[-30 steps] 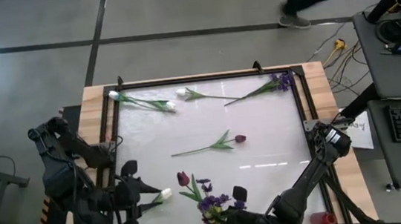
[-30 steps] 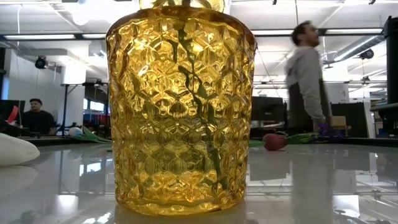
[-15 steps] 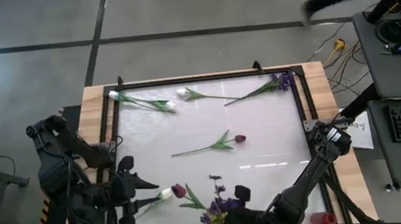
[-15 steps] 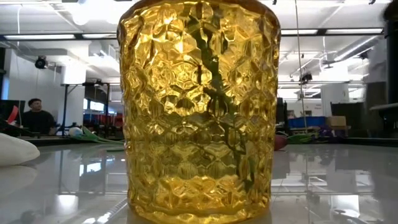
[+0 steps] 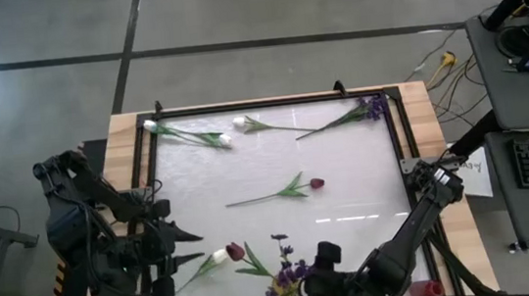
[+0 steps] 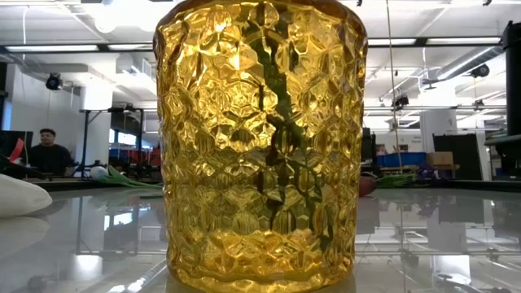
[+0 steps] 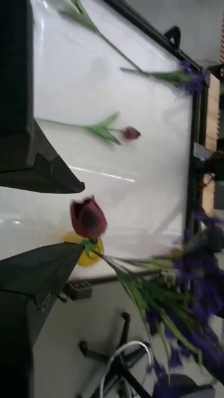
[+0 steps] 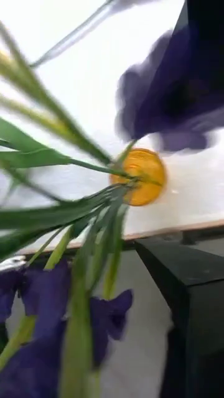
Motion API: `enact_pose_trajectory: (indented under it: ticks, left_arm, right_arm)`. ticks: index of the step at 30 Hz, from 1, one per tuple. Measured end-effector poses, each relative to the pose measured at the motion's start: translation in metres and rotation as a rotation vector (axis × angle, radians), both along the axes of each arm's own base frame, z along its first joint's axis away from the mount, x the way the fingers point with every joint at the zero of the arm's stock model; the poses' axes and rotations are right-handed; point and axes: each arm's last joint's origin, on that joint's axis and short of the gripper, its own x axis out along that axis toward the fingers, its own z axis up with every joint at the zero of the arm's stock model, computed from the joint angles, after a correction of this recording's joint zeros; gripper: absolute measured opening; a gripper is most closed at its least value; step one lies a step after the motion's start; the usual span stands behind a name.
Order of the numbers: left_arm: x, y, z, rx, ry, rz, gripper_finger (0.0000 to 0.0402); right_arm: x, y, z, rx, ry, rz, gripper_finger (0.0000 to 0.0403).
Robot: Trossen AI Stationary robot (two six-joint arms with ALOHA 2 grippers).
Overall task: Sort flowers into vase by color
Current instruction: Put the red flower into the yellow vase
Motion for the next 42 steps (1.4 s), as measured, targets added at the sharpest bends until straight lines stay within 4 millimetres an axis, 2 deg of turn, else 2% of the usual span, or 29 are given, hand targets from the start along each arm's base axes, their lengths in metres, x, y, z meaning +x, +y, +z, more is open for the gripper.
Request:
enact_pose_trajectory:
  ticks: [9,14,18,23,26,30,36,40,42]
  left_arm:
    - [-0.022,0.03,-0.008,0.078,0.149,0.143,0.0125]
    - [-0.028,0.038,-0.018,0.073,0.141,0.146,0.0125]
    - [-0.032,0.045,-0.045,0.044,0.119,0.157,0.0125]
    - [-0.03,0.059,-0.096,-0.01,0.096,0.244,0.0125]
    - [-0.017,0.067,-0.123,-0.075,0.059,0.281,0.0126]
    - [0.015,0.083,-0.153,-0.115,0.017,0.228,0.0132]
    - [0.06,0.129,-0.209,-0.051,-0.003,0.18,0.0159]
    - [0.077,0.153,-0.239,0.006,-0.051,0.133,0.0189]
    - [0.084,0.162,-0.253,0.025,-0.018,0.112,0.0208]
  right_arm:
    - [-0.032,-0.008,0.055,0.096,0.079,-0.007,0.0296]
    - [-0.05,-0.016,0.071,0.136,0.065,-0.067,0.0285]
    - [-0.057,-0.025,0.082,0.126,0.015,-0.106,0.0277]
    - [-0.057,-0.033,0.09,0.056,-0.065,-0.132,0.0274]
    - [-0.056,-0.041,0.095,0.033,-0.095,-0.147,0.0276]
    - [-0.051,-0.055,0.101,0.036,-0.117,-0.187,0.0276]
    - [-0.048,-0.071,0.114,0.08,-0.167,-0.231,0.0276]
    - [-0.049,-0.073,0.116,0.111,-0.175,-0.25,0.0273]
    - [-0.05,-0.073,0.117,0.125,-0.177,-0.26,0.027]
